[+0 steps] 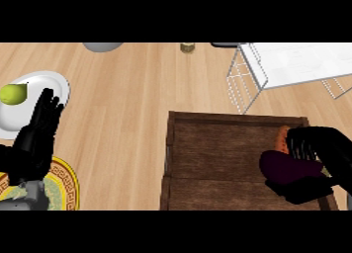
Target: Pick the eggplant from the tray and place it in the tiered shelf
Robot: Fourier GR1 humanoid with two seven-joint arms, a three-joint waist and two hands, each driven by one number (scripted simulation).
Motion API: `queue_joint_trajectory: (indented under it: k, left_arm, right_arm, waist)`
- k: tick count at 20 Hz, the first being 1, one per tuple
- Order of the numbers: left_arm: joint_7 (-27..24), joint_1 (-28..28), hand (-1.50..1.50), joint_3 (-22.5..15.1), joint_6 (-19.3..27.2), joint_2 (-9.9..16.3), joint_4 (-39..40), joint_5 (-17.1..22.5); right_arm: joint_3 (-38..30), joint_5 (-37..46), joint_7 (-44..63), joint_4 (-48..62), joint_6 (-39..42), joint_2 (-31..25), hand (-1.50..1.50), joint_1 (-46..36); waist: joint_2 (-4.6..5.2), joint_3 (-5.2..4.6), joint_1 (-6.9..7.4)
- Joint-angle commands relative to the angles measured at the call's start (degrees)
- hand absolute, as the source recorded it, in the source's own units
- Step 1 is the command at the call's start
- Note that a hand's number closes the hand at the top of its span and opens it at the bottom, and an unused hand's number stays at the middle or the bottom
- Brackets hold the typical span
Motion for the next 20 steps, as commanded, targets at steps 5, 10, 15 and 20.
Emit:
queue_joint_trajectory:
  k: [5,10,15,20]
  left_arm:
    - [-0.64,-1.85,0.00,0.95,-0.47,0.44,1.86,-0.32]
    - [1.87,-1.66,0.00,1.19,-1.07,0.10,-0.90,0.47]
    - [-0.82,-1.88,0.00,2.44,-3.64,0.46,2.40,0.31]
    - [1.85,-4.27,0.00,1.67,-2.25,-0.84,2.17,-1.58]
  right_arm:
    - [-15.06,-11.26,17.80,-15.99,0.54,2.68,1.50,-6.51]
    - [-26.62,-15.37,16.45,-12.96,5.32,-6.09,1.50,-8.64]
    - [-24.69,-13.56,21.50,-5.90,3.21,-5.54,1.50,-18.73]
    - [-26.16,-10.10,12.37,4.76,-0.58,-6.05,1.50,-19.94]
  waist:
    - [0.13,-0.01,0.08]
    - [0.25,0.09,0.92]
    - [0.39,0.07,1.46]
    - [0.43,0.09,1.40]
